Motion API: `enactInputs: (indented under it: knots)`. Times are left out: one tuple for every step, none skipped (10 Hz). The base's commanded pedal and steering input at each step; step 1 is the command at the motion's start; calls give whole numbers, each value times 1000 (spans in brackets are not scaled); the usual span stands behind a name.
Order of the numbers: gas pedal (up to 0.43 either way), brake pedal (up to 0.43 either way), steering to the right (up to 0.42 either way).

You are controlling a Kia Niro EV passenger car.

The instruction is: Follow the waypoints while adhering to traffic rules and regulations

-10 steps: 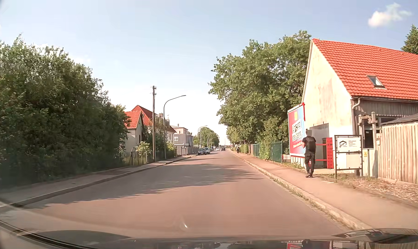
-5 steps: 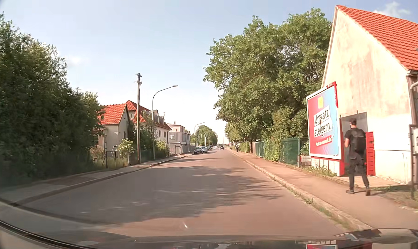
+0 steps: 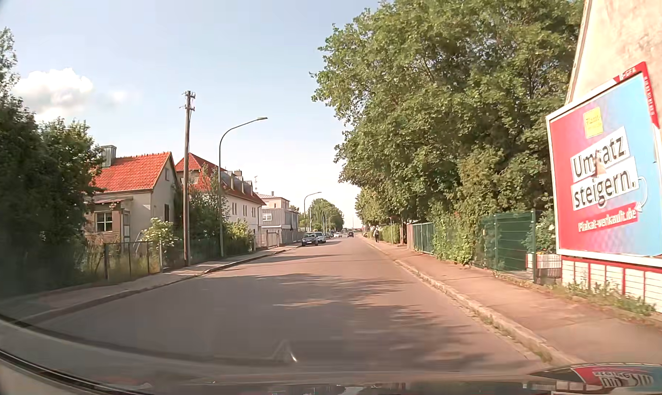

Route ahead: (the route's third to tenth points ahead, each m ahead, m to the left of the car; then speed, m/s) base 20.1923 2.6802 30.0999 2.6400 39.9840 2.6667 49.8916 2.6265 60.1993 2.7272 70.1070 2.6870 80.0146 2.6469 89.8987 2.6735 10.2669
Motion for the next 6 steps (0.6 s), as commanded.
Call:
enactInputs:
  knots:
    - [177, 12, -3]
    - [177, 12, -3]
    - [177, 12, -3]
    - [177, 12, -3]
    - [177, 12, -3]
    - [177, 12, -3]
